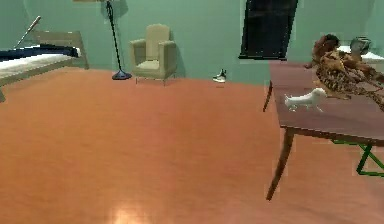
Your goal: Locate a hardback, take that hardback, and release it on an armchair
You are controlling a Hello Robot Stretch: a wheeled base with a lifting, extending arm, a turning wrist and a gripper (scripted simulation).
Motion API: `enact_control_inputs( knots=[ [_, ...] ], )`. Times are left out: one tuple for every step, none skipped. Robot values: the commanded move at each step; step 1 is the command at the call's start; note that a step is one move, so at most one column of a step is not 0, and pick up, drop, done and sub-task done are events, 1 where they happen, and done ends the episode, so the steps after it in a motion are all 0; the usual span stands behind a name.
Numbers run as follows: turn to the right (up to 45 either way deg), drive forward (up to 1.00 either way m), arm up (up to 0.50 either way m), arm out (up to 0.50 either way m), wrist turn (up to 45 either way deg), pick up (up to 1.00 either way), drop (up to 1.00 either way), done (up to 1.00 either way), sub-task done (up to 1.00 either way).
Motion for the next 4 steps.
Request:
enact_control_inputs(
  knots=[
    [0.0, 1.00, 0.00, 0.00, 0.0, 0.00, 0.00, 0.00, 0.00],
    [-45.0, 0.00, 0.00, 0.00, 0.0, 0.00, 0.00, 0.00, 0.00],
    [-21.0, 0.00, 0.00, 0.00, 0.0, 0.00, 0.00, 0.00, 0.00],
    [0.0, 0.05, 0.00, 0.00, 0.0, 0.00, 0.00, 0.00, 0.00]
  ],
)
